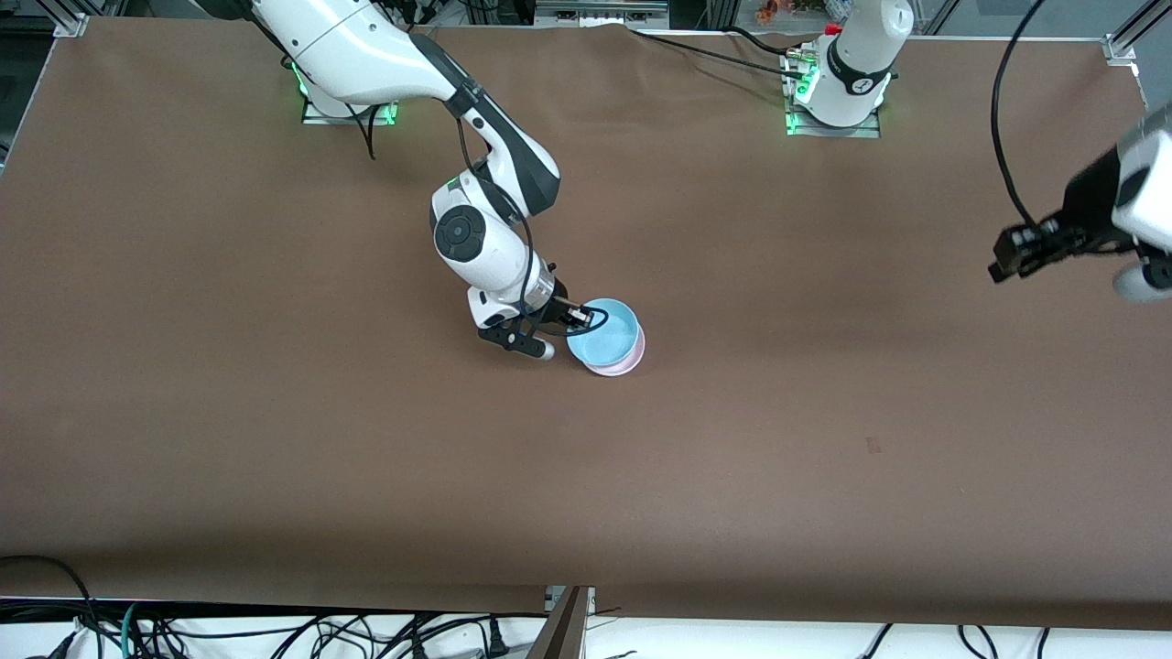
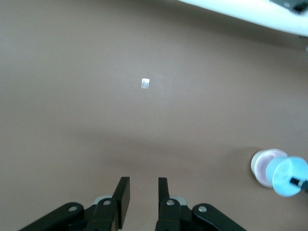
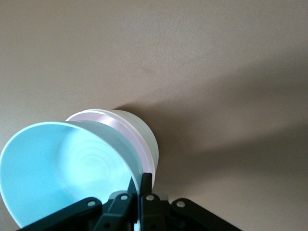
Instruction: Stack pink and blue bowls on white bowl
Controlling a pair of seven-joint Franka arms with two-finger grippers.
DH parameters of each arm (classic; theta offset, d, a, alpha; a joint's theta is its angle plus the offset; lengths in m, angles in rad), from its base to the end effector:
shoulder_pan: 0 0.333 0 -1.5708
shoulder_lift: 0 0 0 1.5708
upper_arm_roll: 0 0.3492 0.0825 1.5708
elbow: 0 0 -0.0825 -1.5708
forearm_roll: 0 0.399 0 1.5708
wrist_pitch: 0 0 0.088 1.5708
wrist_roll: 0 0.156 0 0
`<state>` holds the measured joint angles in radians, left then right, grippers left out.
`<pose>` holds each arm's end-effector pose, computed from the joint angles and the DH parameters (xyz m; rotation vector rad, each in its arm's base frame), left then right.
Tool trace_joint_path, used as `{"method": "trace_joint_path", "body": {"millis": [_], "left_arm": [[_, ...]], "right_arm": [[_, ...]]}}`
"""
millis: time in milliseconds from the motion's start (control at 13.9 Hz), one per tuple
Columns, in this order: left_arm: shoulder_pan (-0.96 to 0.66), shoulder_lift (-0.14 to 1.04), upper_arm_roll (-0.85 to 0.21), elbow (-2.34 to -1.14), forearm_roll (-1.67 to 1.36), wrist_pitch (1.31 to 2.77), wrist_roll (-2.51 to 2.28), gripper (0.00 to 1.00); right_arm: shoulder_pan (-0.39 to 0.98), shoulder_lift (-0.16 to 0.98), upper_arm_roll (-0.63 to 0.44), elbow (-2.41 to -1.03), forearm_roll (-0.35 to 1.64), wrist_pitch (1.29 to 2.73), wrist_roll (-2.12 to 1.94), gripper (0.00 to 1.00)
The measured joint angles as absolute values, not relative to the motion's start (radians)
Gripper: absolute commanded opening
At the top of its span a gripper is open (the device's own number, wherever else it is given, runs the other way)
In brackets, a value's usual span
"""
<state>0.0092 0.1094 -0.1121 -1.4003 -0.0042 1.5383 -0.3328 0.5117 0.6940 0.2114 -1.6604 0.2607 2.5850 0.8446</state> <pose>0.6027 -0.0589 0.6248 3.0983 0.3587 0.0391 0.5737 0.4844 0.2036 -2.7172 0.5393 0.0567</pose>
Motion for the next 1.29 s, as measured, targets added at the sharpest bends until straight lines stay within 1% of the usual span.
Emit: {"method": "trace_joint_path", "body": {"millis": [72, 144, 216, 288, 359, 431, 503, 575, 934, 1078, 1150, 1294], "left_arm": [[-0.002, 0.066, -0.111, -1.450, 0.010, 1.538, -0.307, 0.34], [-0.014, 0.028, -0.110, -1.500, 0.026, 1.542, -0.289, 0.38], [-0.020, 0.002, -0.110, -1.546, 0.035, 1.555, -0.277, 0.44], [-0.022, -0.012, -0.110, -1.578, 0.038, 1.569, -0.245, 0.53], [-0.023, -0.016, -0.110, -1.595, 0.038, 1.578, -0.194, 0.63], [-0.023, -0.016, -0.108, -1.603, 0.038, 1.579, -0.132, 0.74], [-0.022, -0.016, -0.107, -1.606, 0.038, 1.579, -0.082, 0.94], [-0.023, -0.016, -0.108, -1.606, 0.038, 1.578, -0.054, 1.00], [-0.034, -0.016, -0.140, -1.602, 0.038, 1.578, -0.046, 1.00], [-0.034, -0.008, -0.140, -1.583, 0.038, 1.578, -0.046, 1.00], [-0.034, -0.002, -0.140, -1.574, 0.038, 1.578, -0.046, 1.00], [-0.033, 0.009, -0.140, -1.568, 0.037, 1.578, -0.046, 1.00]], "right_arm": [[0.513, 0.696, 0.211, -1.660, 0.261, 2.585, 0.845, 0.00], [0.513, 0.699, 0.211, -1.660, 0.261, 2.585, 0.845, 0.00], [0.513, 0.701, 0.211, -1.660, 0.261, 2.585, 0.845, 0.25], [0.513, 0.704, 0.211, -1.660, 0.261, 2.585, 0.845, 0.81], [0.513, 0.707, 0.210, -1.659, 0.261, 2.585, 0.845, 1.00], [0.514, 0.710, 0.210, -1.655, 0.261, 2.585, 0.845, 1.00], [0.514, 0.714, 0.210, -1.649, 0.261, 2.585, 0.845, 1.00], [0.514, 0.716, 0.210, -1.644, 0.261, 2.585, 0.845, 1.00], [0.515, 0.716, 0.210, -1.633, 0.257, 2.585, 0.845, 1.00], [0.515, 0.716, 0.204, -1.613, 0.220, 2.558, 0.845, 1.00], [0.515, 0.716, 0.192, -1.584, 0.190, 2.506, 0.845, 1.00], [0.504, 0.712, 0.150, -1.486, 0.131, 2.332, 0.819, 1.00]]}}
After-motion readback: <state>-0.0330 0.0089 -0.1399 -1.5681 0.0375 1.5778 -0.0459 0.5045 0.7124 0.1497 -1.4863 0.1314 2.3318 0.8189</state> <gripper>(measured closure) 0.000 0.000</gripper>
